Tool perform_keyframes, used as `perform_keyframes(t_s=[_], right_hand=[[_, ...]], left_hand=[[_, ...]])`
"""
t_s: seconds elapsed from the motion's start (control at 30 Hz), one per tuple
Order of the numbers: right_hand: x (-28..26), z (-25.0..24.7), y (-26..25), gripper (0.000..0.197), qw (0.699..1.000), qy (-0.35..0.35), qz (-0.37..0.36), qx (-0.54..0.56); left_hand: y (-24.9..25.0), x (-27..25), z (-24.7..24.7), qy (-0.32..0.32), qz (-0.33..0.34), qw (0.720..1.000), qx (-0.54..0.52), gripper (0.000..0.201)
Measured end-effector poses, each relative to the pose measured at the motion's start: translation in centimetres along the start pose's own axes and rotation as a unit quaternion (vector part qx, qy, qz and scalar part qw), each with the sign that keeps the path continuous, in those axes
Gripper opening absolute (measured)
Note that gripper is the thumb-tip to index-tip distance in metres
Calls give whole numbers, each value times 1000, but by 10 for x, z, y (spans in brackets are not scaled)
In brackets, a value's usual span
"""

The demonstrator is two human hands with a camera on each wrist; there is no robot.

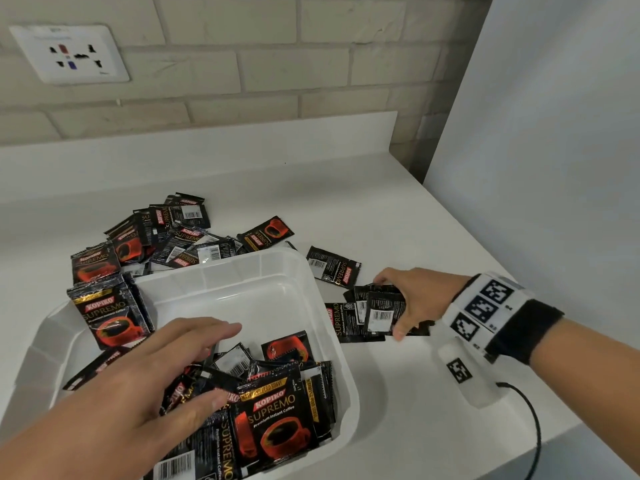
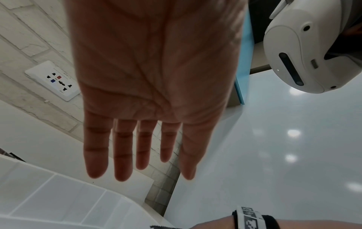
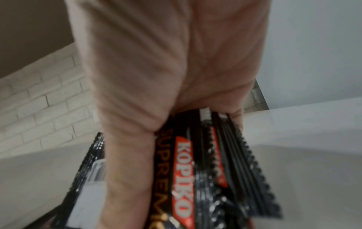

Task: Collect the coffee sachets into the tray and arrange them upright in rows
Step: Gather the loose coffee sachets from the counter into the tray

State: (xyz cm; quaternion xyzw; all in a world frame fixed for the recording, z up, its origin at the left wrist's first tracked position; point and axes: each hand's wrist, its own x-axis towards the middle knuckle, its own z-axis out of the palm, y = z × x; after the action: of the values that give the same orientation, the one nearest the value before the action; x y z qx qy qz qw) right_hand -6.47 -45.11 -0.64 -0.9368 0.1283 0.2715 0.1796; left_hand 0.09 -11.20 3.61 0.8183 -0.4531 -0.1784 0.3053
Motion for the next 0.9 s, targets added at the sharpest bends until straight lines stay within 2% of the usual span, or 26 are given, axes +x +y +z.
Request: perform_keyframes(t_s=[0.2,0.27,0.33,0.4,0.5,0.57,0.6,0.67,0.77,0.83,0.9], right_hand=[[6,2,-4,62,992,85,-4,-95],[0,-2,-5,44,994,94,-6,-48],[-10,-7,-8,37,990,113,-17,77],[-23,-12,-19,33,961,167,-66,210],[-45,-17,-55,26,877,213,-189,388],[-55,-15,-85,26,846,202,-252,424],[-55,-11,-97,25,846,195,-267,419],[-53,-2,-120,35,856,182,-271,400],[-49,7,-143,47,853,159,-274,415],[-47,11,-151,59,853,151,-275,418],[-47,12,-153,64,866,142,-273,394]], left_hand=[[-3,2,-1,13,-22,999,-26,57],[-4,6,0,14,-31,999,-28,60],[-4,10,2,11,-35,999,-24,65],[-2,14,3,11,-41,998,-36,69],[4,21,5,29,-41,992,-115,72],[11,27,6,30,-33,982,-185,70],[13,30,6,23,-28,976,-214,67],[22,35,6,17,-20,967,-253,59],[24,36,5,53,-14,952,-302,56],[19,31,1,72,-13,952,-296,56],[11,21,-5,84,-20,959,-270,57]])
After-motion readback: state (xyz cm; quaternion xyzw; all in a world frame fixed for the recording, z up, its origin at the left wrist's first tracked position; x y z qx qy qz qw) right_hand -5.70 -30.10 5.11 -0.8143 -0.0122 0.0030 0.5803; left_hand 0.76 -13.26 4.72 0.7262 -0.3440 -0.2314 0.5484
